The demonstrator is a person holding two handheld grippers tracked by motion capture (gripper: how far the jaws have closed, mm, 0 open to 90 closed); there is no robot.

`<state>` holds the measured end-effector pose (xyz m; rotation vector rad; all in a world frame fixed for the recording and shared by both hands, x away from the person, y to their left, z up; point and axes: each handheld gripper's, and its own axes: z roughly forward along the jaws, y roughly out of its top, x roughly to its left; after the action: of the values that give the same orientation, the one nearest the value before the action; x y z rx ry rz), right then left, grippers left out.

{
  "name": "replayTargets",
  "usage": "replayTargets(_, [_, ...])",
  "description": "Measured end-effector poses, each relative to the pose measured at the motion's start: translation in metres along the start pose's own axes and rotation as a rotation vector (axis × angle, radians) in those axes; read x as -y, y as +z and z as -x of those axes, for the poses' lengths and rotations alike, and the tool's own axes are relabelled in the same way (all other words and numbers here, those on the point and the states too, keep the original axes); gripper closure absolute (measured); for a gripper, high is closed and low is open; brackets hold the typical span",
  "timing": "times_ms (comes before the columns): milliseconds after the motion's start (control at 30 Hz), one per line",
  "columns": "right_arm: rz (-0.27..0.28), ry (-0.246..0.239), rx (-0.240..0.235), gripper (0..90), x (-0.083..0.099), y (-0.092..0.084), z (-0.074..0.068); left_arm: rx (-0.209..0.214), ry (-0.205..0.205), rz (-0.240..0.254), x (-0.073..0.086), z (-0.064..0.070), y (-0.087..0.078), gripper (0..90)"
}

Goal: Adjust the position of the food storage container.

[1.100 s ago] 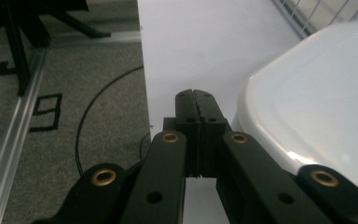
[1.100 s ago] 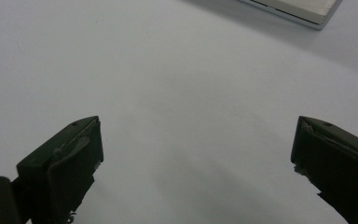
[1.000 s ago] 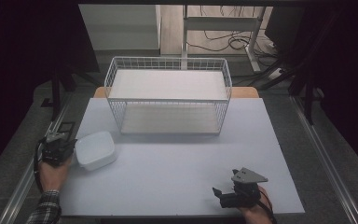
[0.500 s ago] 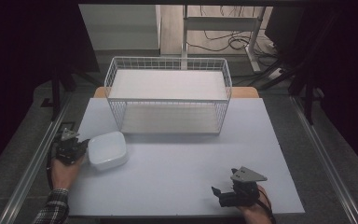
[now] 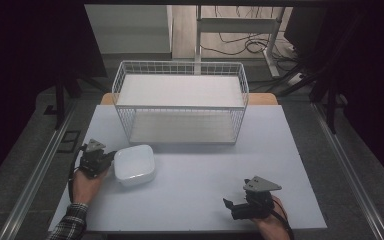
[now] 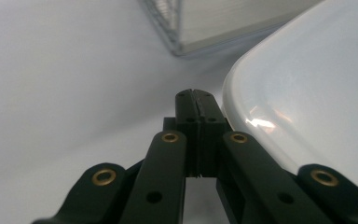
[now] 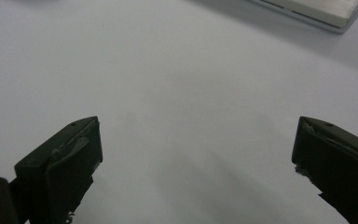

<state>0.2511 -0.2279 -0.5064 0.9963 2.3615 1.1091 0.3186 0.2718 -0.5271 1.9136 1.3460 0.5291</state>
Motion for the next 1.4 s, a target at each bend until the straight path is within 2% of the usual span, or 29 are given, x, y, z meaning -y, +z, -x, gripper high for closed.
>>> replayTargets(300, [-0.003, 0.04, -0.04, 0.8, -0.009, 0.008, 0.0, 0.049, 0.04, -0.01, -0.004, 0.027, 0.005, 90.0])
replayTargets(467, [0.002, 0.039, -0.065, 0.0, -0.016, 0.011, -0.002, 0.066, 0.056, -0.014, -0.005, 0.036, 0.006, 90.0])
replayTargets(600, [0.001, 0.037, -0.061, 0.0, -0.021, 0.015, -0.003, 0.086, 0.072, -0.018, -0.006, 0.046, 0.008, 90.0])
replayTargets(733, [-0.024, 0.04, -0.083, 0.0, -0.029, 0.023, -0.004, 0.113, 0.102, -0.026, -0.007, 0.062, 0.011, 90.0])
replayTargets(767, [-0.037, 0.039, -0.092, 0.0, -0.03, 0.024, -0.004, 0.113, 0.102, -0.026, -0.007, 0.062, 0.011, 90.0])
replayTargets(900, [-0.055, 0.042, -0.101, 0.2, -0.035, 0.028, -0.005, 0.146, 0.139, -0.027, -0.01, 0.08, 0.015, 90.0])
replayTargets(1000, [-0.046, 0.063, -0.107, 2.4, -0.035, 0.028, -0.004, 0.16, 0.151, -0.027, -0.011, 0.087, 0.016, 90.0])
replayTargets(1033, [-0.042, 0.072, -0.11, 3.0, -0.034, 0.028, -0.004, 0.17, 0.159, -0.027, -0.012, 0.094, 0.017, 90.0])
replayTargets(1400, [-0.008, 0.072, -0.095, 9.3, -0.03, 0.019, 0.0, 0.219, 0.185, -0.028, -0.016, 0.119, 0.027, 90.0])
